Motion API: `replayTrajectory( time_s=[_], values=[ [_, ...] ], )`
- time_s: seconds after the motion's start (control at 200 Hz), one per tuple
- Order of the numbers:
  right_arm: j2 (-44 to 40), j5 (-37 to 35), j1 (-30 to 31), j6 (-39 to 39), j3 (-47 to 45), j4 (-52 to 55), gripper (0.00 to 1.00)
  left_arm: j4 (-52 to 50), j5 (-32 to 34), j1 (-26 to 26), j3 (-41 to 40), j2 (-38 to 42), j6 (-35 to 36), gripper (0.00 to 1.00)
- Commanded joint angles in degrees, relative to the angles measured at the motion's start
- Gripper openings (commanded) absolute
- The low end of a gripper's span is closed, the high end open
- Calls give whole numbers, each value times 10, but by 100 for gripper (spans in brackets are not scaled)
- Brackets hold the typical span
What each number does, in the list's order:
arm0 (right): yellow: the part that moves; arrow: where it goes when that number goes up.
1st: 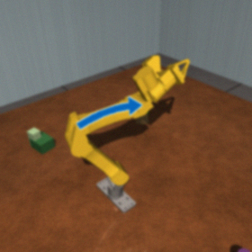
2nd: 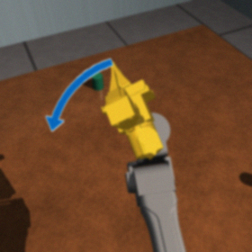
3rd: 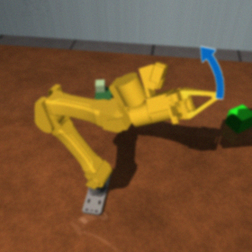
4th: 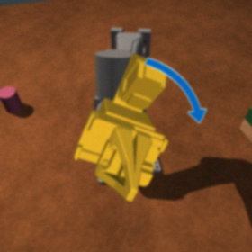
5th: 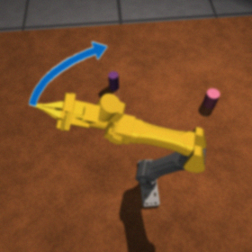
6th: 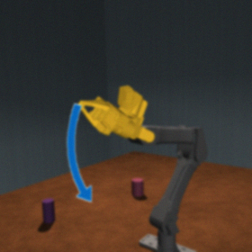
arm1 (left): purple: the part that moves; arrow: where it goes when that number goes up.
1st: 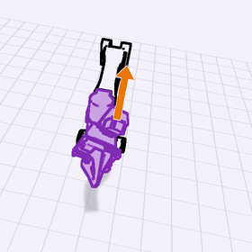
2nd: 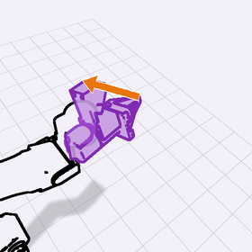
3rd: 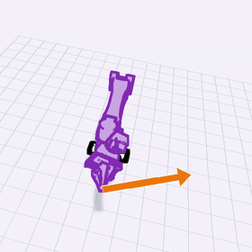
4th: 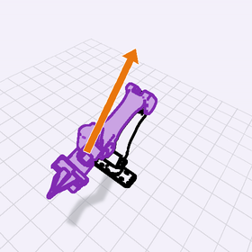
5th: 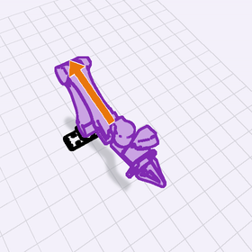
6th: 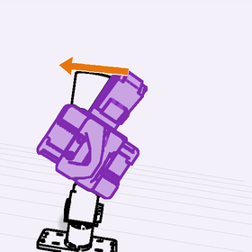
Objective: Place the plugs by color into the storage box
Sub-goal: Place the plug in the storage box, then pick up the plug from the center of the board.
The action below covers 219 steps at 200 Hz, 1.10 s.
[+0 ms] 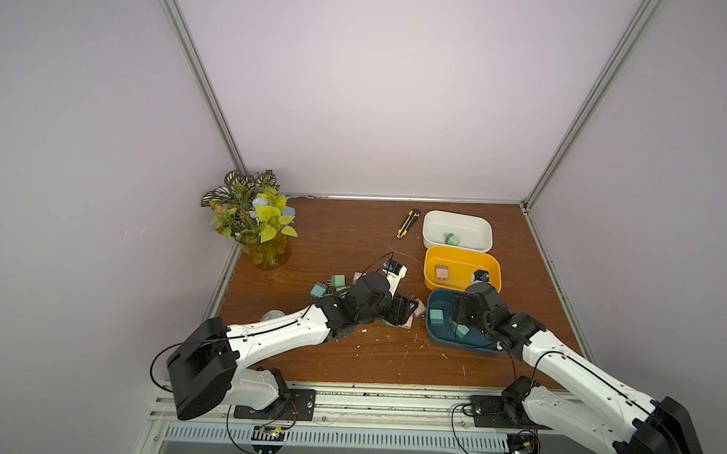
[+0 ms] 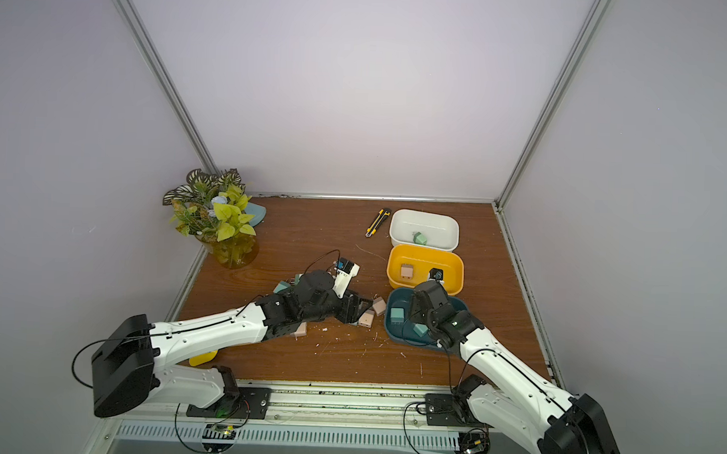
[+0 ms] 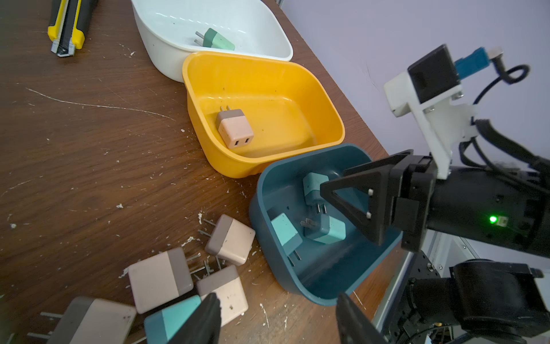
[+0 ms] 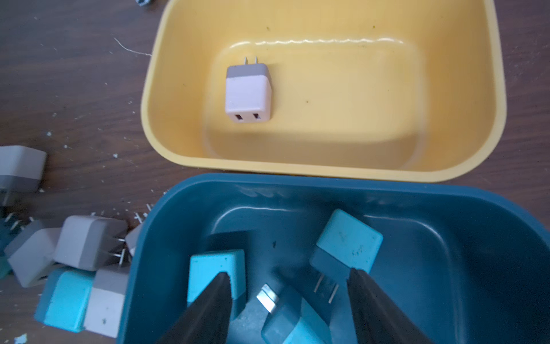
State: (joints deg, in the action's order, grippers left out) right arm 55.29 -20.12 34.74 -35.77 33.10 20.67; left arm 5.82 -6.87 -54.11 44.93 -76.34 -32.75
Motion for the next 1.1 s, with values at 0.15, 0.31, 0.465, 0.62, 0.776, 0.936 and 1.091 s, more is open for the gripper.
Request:
replayTrajectory(
  time_s=[0.15,0.31,0.465,0.62,0.776,0.936,1.091],
  values=[
    [-31,61,-1,4,52,-33,67,7,19,-5,-11,24,5,63],
    [-22,126,3,3,70,-66,61,1,30,-6,-24,36,12,64],
    [4,146,22,7,85,-83,57,-32,69,-6,-24,55,32,64],
    [35,140,52,8,96,-101,59,-46,87,-5,-32,72,43,65],
    [79,122,88,6,122,-106,64,-51,99,-5,-49,84,41,65],
    [134,102,127,10,152,-108,66,-62,113,-5,-66,105,34,65],
    [183,116,149,17,177,-118,65,-103,176,-3,-84,158,34,66]
  ],
)
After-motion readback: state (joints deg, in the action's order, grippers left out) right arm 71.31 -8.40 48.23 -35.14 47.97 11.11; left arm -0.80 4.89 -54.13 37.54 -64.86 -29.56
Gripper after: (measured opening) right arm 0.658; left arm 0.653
